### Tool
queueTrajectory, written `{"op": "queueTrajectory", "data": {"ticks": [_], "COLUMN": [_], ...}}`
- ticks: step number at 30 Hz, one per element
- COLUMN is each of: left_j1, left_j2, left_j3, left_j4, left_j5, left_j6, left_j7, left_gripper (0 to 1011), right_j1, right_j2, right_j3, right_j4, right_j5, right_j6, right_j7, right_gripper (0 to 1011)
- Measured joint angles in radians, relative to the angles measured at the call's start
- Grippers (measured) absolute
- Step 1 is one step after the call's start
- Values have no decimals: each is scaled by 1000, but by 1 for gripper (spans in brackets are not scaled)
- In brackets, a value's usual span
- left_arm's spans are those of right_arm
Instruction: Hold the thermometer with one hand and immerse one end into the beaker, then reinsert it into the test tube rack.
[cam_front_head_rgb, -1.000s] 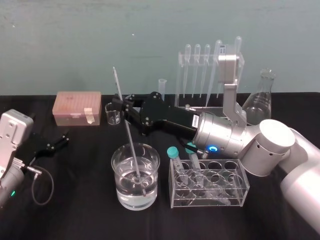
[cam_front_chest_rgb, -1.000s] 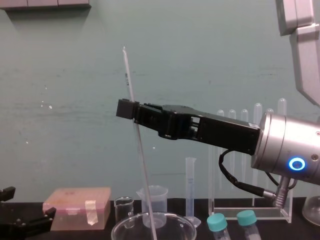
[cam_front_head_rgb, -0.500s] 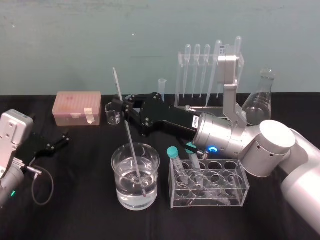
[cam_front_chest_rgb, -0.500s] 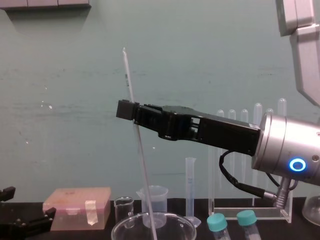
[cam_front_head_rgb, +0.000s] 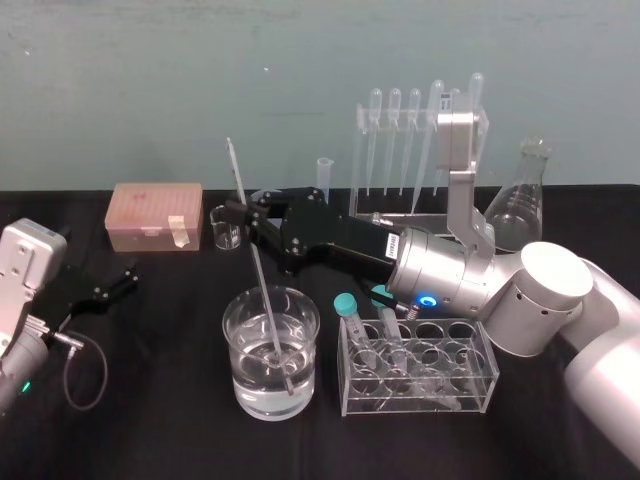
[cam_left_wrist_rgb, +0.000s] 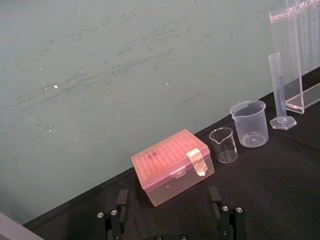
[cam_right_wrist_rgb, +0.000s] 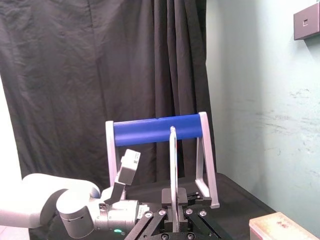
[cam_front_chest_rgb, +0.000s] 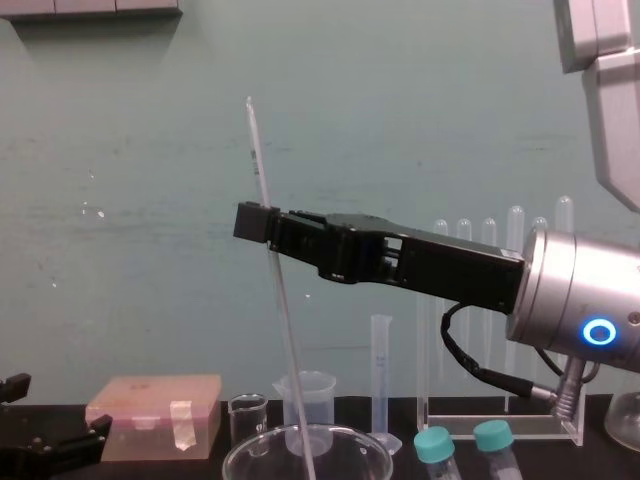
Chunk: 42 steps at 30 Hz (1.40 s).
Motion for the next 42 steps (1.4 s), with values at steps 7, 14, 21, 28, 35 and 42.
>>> {"op": "queueTrajectory", "data": {"ticks": [7,14,21,28,35,42], "left_j1": [0,0,0,0,0,0], "left_j2": [0,0,0,0,0,0], "left_j3": [0,0,0,0,0,0], "left_j4": [0,0,0,0,0,0], "left_j5": [0,0,0,0,0,0], "left_j6": [0,0,0,0,0,0], "left_j7": [0,0,0,0,0,0], "left_gripper": [1008,1008,1008,1008,1008,1008], "right_j1": [-3,-5,-7,-10,-9,-8], "right_j2": [2,5,7,9,7,7], "right_j3": [1,4,5,4,2,1], "right_j4": [-7,-14,-22,-26,-26,-25], "right_j5": [2,4,6,7,7,7], "right_j6": [1,1,2,5,5,6], "right_j7": [-3,-5,-9,-11,-11,-11], "right_gripper": [57,57,57,57,57,57]}}
